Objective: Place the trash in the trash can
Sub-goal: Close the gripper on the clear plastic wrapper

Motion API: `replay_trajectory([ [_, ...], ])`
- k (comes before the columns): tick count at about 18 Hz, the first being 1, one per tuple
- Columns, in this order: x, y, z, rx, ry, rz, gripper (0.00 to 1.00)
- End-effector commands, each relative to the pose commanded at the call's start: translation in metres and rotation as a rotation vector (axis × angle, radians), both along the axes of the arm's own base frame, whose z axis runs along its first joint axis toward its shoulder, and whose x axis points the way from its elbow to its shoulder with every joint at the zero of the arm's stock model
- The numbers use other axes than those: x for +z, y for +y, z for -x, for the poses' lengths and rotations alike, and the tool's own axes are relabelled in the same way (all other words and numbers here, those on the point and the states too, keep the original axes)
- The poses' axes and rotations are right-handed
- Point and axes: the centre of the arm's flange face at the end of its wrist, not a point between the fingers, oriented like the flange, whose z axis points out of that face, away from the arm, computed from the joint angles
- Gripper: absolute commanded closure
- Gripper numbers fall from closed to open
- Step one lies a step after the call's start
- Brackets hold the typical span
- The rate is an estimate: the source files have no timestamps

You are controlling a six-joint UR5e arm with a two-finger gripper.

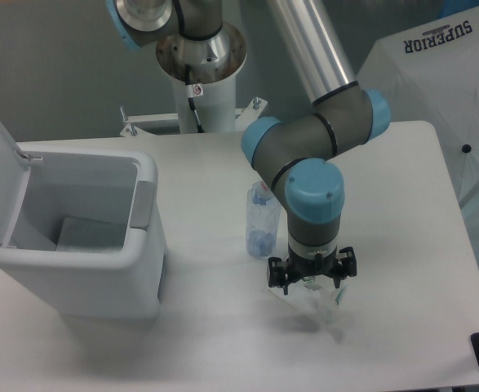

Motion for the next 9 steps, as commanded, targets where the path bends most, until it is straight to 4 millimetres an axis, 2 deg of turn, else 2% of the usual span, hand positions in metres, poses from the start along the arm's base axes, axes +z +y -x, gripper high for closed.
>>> replay_trajectory([
  [1,-0.0034,0.0007,-0.0021,-0.003,0.004,0.014,0.00],
  [2,-0.0039,-0.0006,-0.0016,0.001,0.011,0.026,0.05],
  [7,-0.0062,-0.0006,-0.0018,0.025,0.016,0.029,0.83],
  [8,-0.0055,0.0003,-0.0021,0.026,0.018,0.029,0.91],
  [9,-0.0055,0.0004,-0.0022,0.029,0.017,0.027,0.92],
])
